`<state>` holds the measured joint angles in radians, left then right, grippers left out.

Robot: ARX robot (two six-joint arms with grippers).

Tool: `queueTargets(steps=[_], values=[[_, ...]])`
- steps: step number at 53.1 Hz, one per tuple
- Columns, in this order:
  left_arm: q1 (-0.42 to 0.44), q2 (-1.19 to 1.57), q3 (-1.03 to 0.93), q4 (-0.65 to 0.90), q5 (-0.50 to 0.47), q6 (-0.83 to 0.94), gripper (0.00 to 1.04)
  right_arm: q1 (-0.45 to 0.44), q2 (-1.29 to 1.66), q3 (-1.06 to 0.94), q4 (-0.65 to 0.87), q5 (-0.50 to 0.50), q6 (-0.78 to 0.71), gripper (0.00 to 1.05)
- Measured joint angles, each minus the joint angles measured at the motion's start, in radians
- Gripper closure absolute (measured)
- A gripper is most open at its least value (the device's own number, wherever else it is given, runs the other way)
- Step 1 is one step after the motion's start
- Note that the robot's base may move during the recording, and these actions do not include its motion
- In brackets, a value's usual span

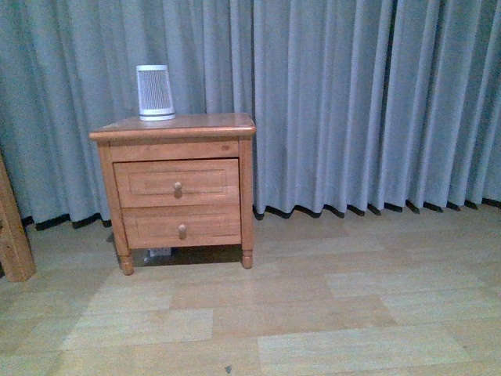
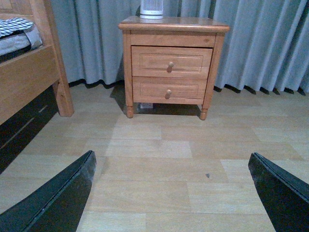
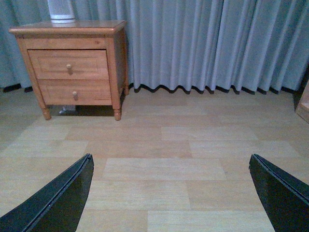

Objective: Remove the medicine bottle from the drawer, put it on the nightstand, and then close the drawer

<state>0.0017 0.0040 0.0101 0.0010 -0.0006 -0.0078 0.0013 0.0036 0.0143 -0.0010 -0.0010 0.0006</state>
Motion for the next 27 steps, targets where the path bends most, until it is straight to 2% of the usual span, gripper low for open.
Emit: queueTargets(steps=[27], values=[[0.000, 0.000, 0.000, 0.000, 0.000, 0.000, 0.07, 0.000, 0.000, 0.000, 0.000, 0.000, 0.000, 0.07]])
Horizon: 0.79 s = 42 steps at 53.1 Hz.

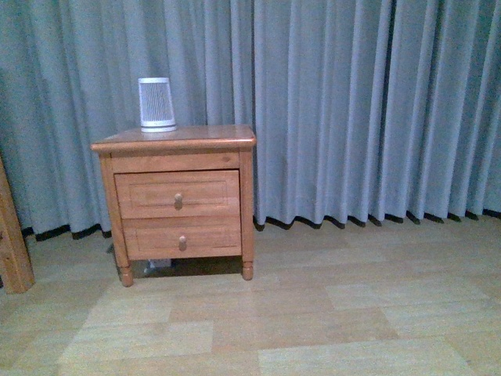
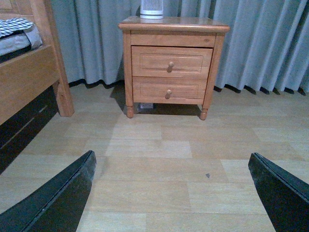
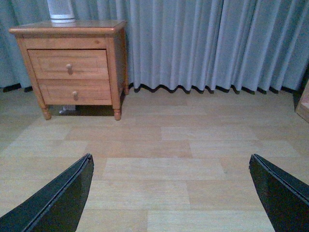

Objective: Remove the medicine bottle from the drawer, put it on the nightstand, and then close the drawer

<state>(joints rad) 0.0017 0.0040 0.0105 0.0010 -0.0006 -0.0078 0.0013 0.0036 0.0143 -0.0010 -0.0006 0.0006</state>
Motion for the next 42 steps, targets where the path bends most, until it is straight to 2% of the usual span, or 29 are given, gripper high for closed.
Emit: queueTargets(steps=[42], values=[[0.000, 0.000, 0.000, 0.000, 0.000, 0.000, 0.07, 0.000, 0.000, 0.000, 0.000, 0.000, 0.000, 0.07]])
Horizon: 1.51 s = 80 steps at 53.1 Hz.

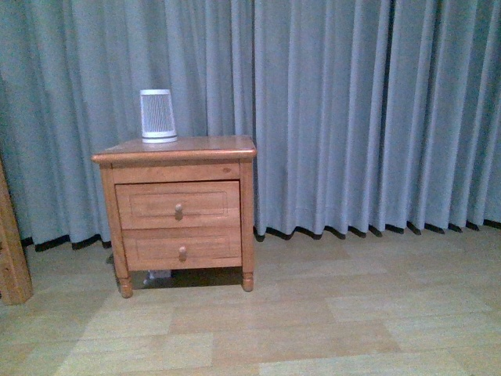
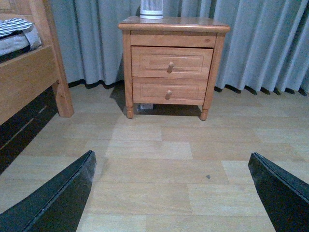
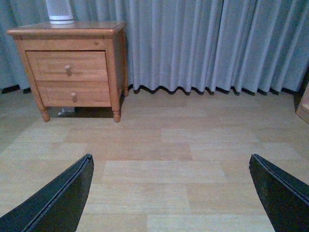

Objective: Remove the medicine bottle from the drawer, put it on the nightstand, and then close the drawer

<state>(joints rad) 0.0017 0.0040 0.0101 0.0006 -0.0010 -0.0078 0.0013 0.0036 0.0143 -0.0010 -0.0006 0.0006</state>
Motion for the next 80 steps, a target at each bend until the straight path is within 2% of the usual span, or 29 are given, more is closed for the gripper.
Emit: queueTargets(steps=[80], values=[[0.000, 0.000, 0.000, 0.000, 0.000, 0.000, 0.07, 0.000, 0.000, 0.000, 0.000, 0.000, 0.000, 0.07]])
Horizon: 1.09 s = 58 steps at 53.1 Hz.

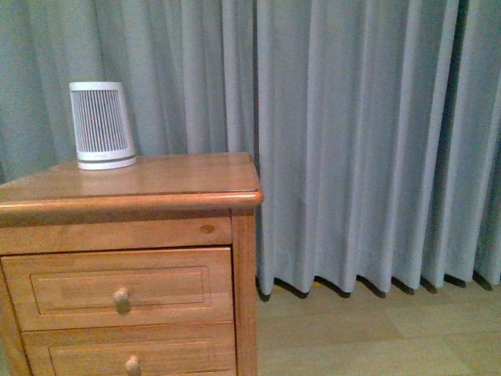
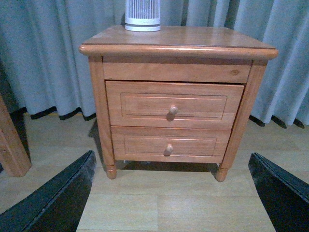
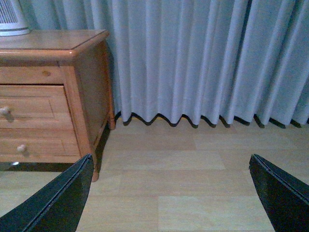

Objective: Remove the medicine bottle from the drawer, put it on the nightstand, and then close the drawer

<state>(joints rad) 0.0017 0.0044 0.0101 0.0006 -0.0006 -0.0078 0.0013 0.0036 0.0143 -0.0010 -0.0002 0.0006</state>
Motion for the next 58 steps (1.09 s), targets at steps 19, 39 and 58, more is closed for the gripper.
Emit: queueTargets(steps=[19, 39, 58], values=[[0.169, 0.837, 0.453, 0.433, 0.367, -0.177, 0.07, 0.000, 0.000, 0.000, 0.000, 0.000, 0.000, 0.07], [-0.094, 1.814, 0.689, 0.962, 0.178, -0.068, 0.07, 0.000, 0.000, 0.000, 0.000, 0.000, 0.000, 0.07], [-0.116, 2.262, 0.985, 0.999, 0.050, -0.049, 0.07, 0.000, 0.000, 0.000, 0.000, 0.000, 0.000, 0.07]])
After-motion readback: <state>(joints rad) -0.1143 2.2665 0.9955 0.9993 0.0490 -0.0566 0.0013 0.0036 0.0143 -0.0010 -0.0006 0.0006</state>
